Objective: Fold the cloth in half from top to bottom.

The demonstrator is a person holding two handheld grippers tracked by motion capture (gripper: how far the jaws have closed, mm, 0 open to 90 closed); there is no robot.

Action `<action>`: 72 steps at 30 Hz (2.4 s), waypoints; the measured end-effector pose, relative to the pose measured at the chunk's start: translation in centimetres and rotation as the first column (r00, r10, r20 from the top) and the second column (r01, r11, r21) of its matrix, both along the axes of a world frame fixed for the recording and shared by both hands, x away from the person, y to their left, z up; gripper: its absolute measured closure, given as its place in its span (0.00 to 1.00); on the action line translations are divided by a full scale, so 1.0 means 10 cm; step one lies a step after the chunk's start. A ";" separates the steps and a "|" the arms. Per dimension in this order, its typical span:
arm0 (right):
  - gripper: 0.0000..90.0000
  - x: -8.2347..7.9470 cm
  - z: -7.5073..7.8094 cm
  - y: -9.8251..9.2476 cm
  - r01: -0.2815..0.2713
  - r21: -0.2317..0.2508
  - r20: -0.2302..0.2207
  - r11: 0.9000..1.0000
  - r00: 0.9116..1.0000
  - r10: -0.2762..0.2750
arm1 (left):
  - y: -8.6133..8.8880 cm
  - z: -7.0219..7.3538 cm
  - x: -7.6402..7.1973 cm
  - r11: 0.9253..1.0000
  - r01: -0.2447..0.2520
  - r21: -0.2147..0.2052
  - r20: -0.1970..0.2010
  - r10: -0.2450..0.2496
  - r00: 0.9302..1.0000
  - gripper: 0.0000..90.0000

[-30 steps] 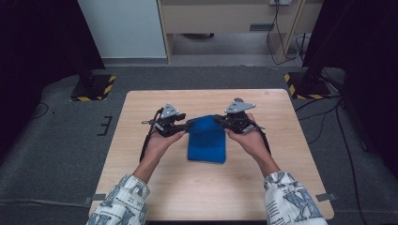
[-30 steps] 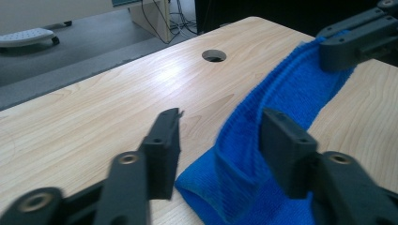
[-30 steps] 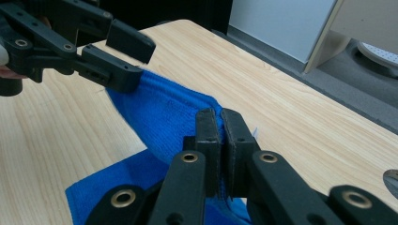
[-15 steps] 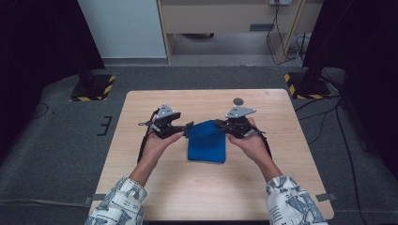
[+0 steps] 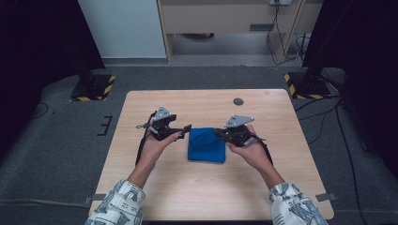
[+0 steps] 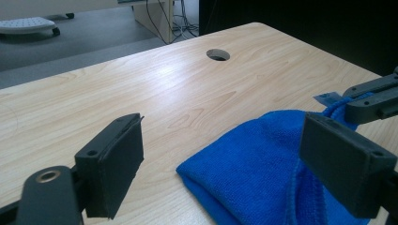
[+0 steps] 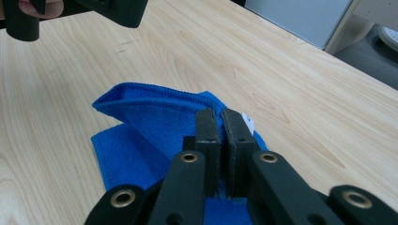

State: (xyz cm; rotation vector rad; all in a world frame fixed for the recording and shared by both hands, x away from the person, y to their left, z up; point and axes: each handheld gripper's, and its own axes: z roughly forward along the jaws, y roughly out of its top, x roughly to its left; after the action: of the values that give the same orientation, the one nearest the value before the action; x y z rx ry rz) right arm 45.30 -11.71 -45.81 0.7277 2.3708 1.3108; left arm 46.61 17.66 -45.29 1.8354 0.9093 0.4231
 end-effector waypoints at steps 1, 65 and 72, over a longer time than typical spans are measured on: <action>0.96 -0.01 -0.01 0.00 -0.004 -0.002 -0.002 1.000 1.000 0.004 | 0.01 -0.01 0.00 1.000 -0.001 -0.001 0.000 0.001 1.000 0.15; 0.49 -0.53 -0.61 -0.13 -0.037 -0.101 -0.119 0.994 0.993 0.025 | 0.01 -0.49 -0.21 0.996 0.002 0.085 -0.080 0.004 0.997 0.13; 0.35 -0.55 -0.65 -0.09 -0.042 -0.116 -0.122 0.992 0.992 0.028 | 0.04 -0.49 -0.22 0.995 0.000 0.099 -0.071 0.007 0.997 0.12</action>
State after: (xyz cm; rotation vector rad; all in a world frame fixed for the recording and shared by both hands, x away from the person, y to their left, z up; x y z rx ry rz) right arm 39.77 -12.65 -52.28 0.7518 2.5430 1.1576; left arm 44.40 18.05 -50.24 1.9505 0.9548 0.4136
